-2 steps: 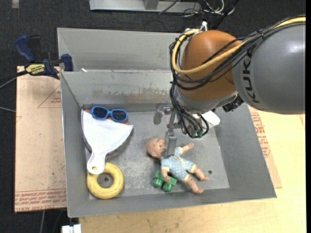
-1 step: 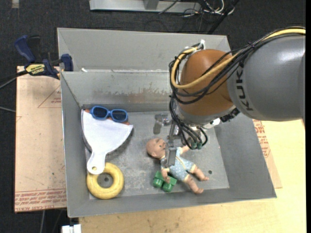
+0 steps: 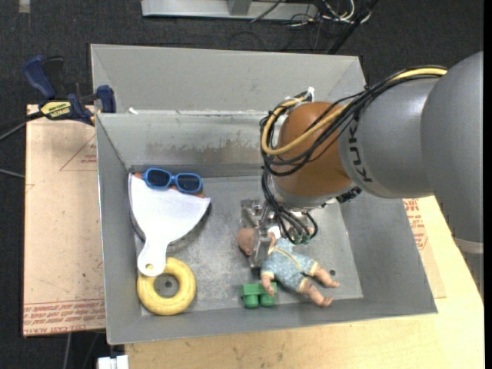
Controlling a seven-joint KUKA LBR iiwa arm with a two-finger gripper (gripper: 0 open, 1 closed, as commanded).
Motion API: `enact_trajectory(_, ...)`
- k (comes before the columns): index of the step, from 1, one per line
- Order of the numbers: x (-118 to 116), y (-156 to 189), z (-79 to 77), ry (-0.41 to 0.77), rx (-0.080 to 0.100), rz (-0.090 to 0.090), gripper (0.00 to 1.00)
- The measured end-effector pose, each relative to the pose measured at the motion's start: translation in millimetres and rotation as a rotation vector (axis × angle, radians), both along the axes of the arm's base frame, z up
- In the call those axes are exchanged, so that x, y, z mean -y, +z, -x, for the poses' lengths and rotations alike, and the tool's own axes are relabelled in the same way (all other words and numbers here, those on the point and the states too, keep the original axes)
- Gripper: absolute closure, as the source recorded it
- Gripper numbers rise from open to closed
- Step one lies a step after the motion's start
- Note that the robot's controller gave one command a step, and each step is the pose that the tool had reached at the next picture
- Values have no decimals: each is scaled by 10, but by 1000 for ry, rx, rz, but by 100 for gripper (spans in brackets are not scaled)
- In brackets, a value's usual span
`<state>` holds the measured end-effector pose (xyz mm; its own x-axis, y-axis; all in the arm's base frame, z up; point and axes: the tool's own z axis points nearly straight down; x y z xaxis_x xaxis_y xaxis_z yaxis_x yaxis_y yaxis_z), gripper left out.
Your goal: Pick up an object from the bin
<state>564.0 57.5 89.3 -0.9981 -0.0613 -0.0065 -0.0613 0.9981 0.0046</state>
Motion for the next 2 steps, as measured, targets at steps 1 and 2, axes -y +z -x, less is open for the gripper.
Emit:
enact_trajectory(1,0,0,1,0,0,0,100)
enact_trajectory(2,-43,1174,-134,17,2,-1,100)
